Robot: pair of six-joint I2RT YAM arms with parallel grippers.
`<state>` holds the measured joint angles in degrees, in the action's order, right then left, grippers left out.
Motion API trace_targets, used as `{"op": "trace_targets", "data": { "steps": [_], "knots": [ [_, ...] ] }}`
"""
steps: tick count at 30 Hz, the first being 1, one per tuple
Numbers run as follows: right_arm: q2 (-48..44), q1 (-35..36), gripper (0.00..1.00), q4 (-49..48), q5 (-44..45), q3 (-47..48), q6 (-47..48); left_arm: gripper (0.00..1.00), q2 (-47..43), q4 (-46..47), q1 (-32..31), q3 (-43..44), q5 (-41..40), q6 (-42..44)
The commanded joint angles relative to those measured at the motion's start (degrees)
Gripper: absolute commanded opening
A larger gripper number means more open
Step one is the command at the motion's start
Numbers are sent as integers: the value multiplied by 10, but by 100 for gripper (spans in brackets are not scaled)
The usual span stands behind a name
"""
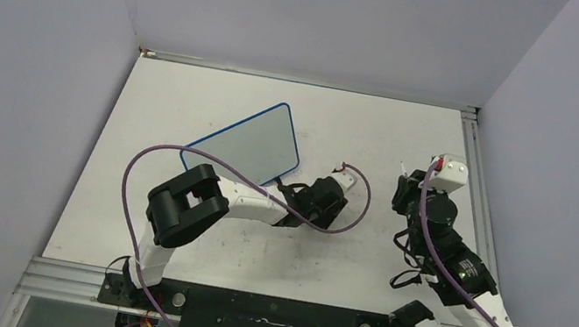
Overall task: Write a sentence on the whiteboard
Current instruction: Place the pen cap at the center of the board, then hold the whiteboard on the whiteboard stand.
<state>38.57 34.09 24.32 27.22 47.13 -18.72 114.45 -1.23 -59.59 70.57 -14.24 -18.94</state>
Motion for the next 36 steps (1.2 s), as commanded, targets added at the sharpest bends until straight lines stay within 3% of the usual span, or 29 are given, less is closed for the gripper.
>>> {"op": "trace_targets", "data": {
  "steps": [1, 9, 16, 22, 29, 36],
  "knots": [
    [-14, -3, 5, -25, 9, 0, 0, 50, -4, 33, -1, 9, -8, -11],
    [-20, -3, 5, -22, 9, 12, 5, 86, -106, -2, -1, -8, 9, 1],
    [-32, -2, 5, -39, -4, 11, 20, 88, -240, -108, 6, -2, 43, 44],
    [-39, -2, 5, -77, -90, 1, 47, 89, -376, -250, 53, 18, 89, 41],
    [-19, -1, 5, -149, -234, -21, 50, 90, -508, -354, 217, 9, 136, 60],
    [28, 15, 5, -196, -317, -22, 34, 91, -587, -343, 430, -44, 200, 84]
  ]
}}
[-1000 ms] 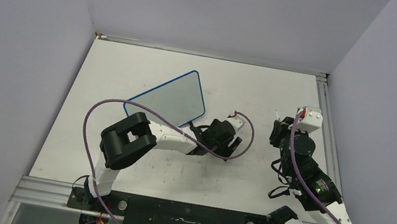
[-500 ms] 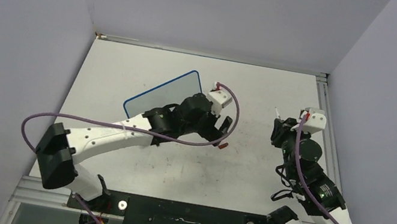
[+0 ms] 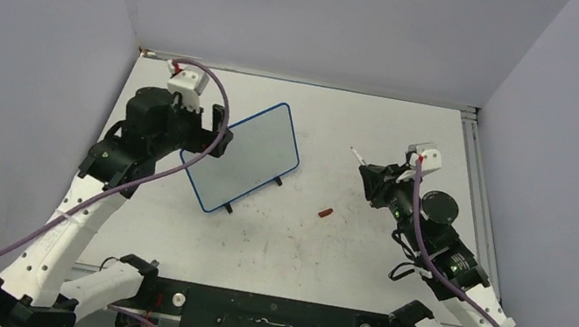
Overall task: Write a sentence on the whiteboard
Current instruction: Hold the whiteboard on the whiteboard stand.
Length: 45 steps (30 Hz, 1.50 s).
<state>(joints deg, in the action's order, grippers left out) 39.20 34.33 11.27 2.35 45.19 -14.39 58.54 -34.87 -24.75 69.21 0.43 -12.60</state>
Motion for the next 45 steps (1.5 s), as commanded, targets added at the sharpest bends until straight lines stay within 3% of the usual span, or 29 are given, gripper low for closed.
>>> {"op": "trace_targets", "data": {
  "steps": [1, 7, 13, 22, 30, 37, 45],
  "knots": [
    [28, 20, 5, -73, -72, -4, -12, 91, -35, 1, 112, -42, 66, 19],
    [66, 108, 5, -139, -36, -15, -16, 91, -76, 77, 283, -121, 227, -18],
    [135, 169, 5, -311, -52, -57, -41, 89, -95, 98, 353, -186, 293, -9],
    [342, 240, 5, -426, -46, 11, -13, 67, -105, 153, 362, -255, 335, -10],
    [464, 277, 5, -485, -27, 74, 4, 47, -108, 155, 361, -264, 324, -1],
    [528, 296, 5, -509, -25, 120, 28, 36, -110, 158, 361, -266, 315, 0],
    [570, 301, 5, -524, -25, 148, 37, 34, -96, 164, 361, -265, 317, -1]
  ]
}}
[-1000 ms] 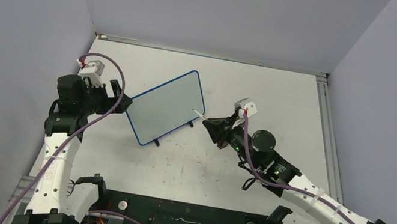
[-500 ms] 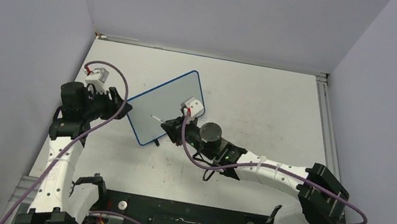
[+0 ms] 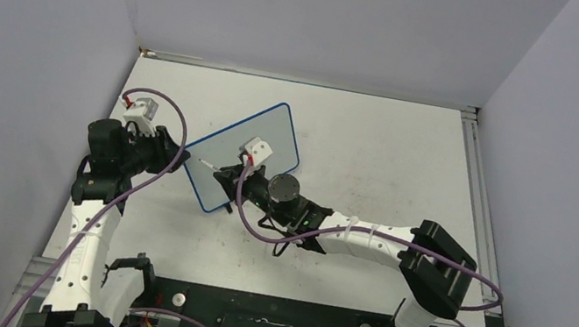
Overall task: Write a sentence on the whiteboard
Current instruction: Hold the whiteboard on the whiteboard stand.
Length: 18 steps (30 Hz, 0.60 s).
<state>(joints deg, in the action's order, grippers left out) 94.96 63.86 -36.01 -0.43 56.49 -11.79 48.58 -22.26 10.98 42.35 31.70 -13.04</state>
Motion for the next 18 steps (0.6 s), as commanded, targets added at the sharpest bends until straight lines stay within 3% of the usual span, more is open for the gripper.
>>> {"op": "trace_targets", "data": {
  "steps": [1, 14, 18],
  "knots": [
    [17, 6, 5, -52, 3, 38, 11, 33, 6, 39, 3, 4, 6, 3],
    [46, 7, 5, -67, 12, 59, 14, 29, 23, 46, 4, 6, 8, 3],
    [55, 7, 5, -68, 9, 66, 16, 24, 27, 45, 4, 7, 7, 4]
  ]
}}
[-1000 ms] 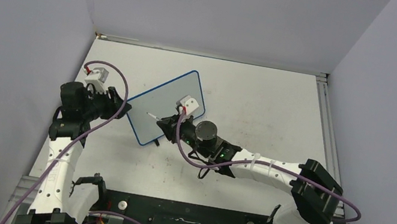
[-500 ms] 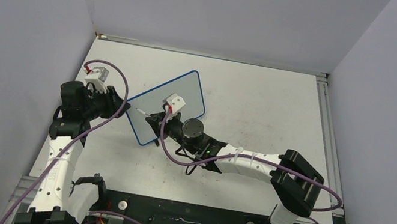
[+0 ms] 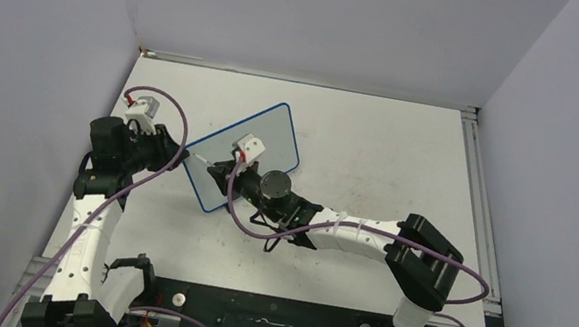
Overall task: Write a sentence on the whiteboard
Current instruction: Hold the whiteboard on the whiteboard stand, then write a sentence on the whiteboard.
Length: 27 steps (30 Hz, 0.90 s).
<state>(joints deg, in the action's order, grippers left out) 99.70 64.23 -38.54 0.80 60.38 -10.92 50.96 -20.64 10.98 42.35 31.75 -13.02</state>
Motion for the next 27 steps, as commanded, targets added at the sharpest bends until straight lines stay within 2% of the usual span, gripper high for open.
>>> {"op": "trace_targets", "data": {
  "steps": [1, 12, 27],
  "knots": [
    [8, 3, 5, -44, -3, 29, 7, 23, 3, 28, 3, 7, 4, 4],
    [19, 3, 5, -44, -3, 36, 11, 15, 5, 24, 4, 6, -2, 11],
    [35, 3, 5, -48, 1, 49, 16, 11, 5, 18, 3, 1, -2, 24]
  ]
}}
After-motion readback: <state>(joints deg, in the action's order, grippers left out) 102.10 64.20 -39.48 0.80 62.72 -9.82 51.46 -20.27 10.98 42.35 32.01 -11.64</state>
